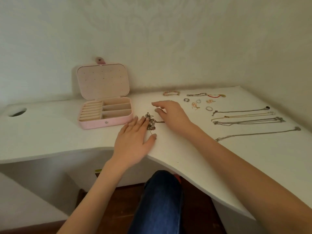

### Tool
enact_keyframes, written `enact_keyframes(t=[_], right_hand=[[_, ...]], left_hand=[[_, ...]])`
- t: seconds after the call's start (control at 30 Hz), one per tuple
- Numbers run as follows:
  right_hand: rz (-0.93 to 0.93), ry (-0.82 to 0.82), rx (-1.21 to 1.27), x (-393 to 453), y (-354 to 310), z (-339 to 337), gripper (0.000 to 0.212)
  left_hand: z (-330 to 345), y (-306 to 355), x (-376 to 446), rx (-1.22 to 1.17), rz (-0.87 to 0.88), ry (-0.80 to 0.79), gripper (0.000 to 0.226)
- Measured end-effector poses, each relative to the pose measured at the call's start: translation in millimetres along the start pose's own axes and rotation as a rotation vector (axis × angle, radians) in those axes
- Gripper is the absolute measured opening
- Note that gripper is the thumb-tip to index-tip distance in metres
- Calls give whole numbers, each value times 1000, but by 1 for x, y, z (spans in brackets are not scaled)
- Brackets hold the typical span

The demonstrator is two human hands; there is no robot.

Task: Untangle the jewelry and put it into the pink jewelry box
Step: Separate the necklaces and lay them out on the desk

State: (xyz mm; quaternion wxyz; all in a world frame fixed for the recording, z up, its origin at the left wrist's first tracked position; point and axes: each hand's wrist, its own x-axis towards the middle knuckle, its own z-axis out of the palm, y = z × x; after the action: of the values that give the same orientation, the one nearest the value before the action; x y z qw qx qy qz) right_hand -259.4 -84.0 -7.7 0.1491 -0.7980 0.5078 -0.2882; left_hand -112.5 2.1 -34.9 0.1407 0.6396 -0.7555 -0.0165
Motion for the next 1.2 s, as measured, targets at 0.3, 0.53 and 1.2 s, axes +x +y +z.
enact_keyframes(t=[0.3,0.53,1.2], right_hand=[[49,8,121,26,-2,22,9],[122,55,180,21,15,2,20],[-409,-46,-219,-22,9,-8,8]], left_hand=[[-4,-3,0,-148,-30,40,64],[-6,-4,-1,-240,-96,100,45],[1,-9,-4,-94,-16,134,64]])
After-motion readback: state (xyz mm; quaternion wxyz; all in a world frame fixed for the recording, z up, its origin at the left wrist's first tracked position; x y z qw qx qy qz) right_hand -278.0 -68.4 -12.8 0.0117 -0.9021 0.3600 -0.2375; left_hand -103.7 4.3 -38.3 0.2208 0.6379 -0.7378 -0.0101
